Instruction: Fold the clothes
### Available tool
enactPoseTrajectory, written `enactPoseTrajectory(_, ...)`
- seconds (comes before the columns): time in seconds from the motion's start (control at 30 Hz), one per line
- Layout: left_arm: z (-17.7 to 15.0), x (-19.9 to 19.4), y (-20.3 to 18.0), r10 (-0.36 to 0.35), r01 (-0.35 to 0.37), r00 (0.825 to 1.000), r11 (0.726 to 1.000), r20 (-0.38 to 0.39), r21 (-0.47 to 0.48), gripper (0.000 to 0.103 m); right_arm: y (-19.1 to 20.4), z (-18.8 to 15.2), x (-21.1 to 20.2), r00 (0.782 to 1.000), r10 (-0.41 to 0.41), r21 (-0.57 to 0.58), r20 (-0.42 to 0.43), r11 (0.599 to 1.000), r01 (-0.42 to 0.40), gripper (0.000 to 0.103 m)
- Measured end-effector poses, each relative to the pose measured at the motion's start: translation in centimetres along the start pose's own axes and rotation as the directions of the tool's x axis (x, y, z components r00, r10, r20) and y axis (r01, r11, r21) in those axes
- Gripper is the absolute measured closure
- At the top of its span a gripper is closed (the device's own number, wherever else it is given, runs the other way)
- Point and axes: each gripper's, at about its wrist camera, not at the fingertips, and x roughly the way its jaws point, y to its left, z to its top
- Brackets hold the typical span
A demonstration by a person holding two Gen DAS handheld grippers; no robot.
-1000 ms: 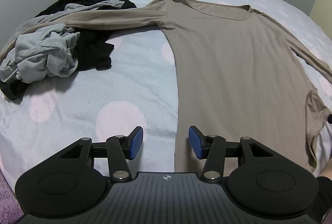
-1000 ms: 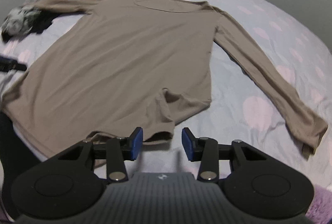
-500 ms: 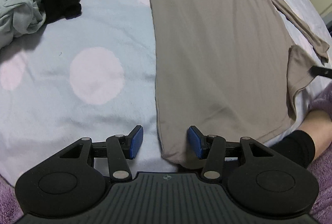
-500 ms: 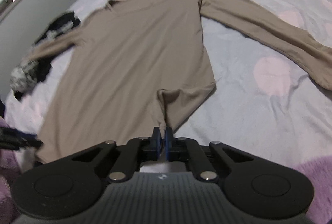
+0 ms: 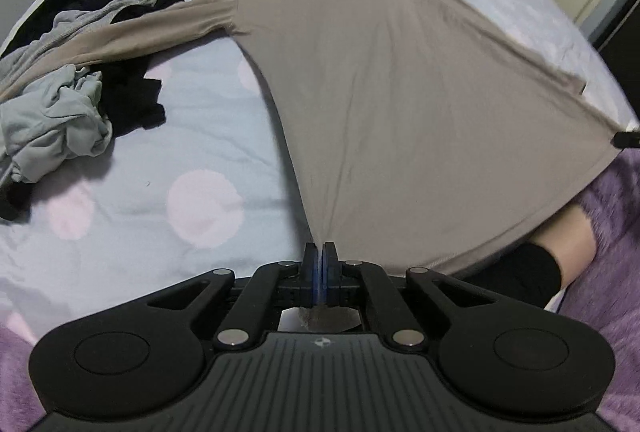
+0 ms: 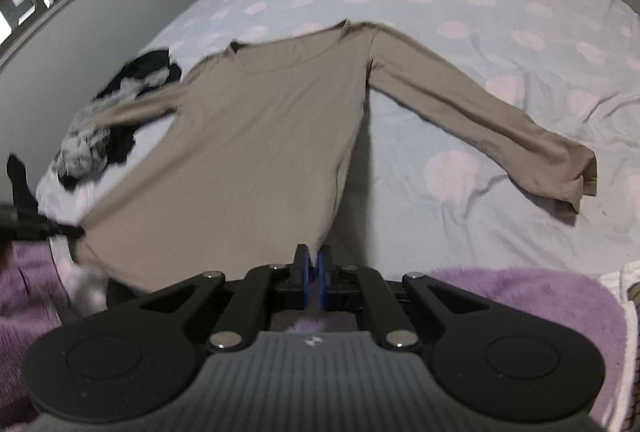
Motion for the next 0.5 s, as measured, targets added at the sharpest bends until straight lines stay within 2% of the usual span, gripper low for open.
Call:
enactPoseTrajectory(0.17, -0.2, 3.0, -0.5, 0.048, -0.045, 0.995, 0.998, -0.086, 0.036, 0.103, -0.1, -1.1, 3.8, 0.996, -0.025, -0.039, -0.086, 0.999, 0.022, 0.098)
enactPoseTrajectory(0.37, -0.6, 5.9, -0.3, 0.038, -0.037, 0.988, 0.999, -0.150, 0.011, 0.101, -0.1, -1.4, 5.8, 0.994, -0.023, -0.071, -0.105, 0.997, 0.016, 0.096)
enactPoseTrajectory(0.43, -0.6, 6.2, -0.3, 0.032, -0.030, 0.985, 0.999, -0.171, 0.011, 0.093, -0.3, -1.3, 5.3, 0.994, -0.008, -0.076, -0.105, 0.997, 0.000, 0.090)
enactPoseTrajectory(0.5, -0.4, 6.1, -0.1, 0.021, -0.019, 0.985, 1.000, -0.173, 0.016, 0.073, -0.8, -0.9, 4.4, 0.995, 0.015, -0.073, -0.101, 0.997, -0.023, 0.083)
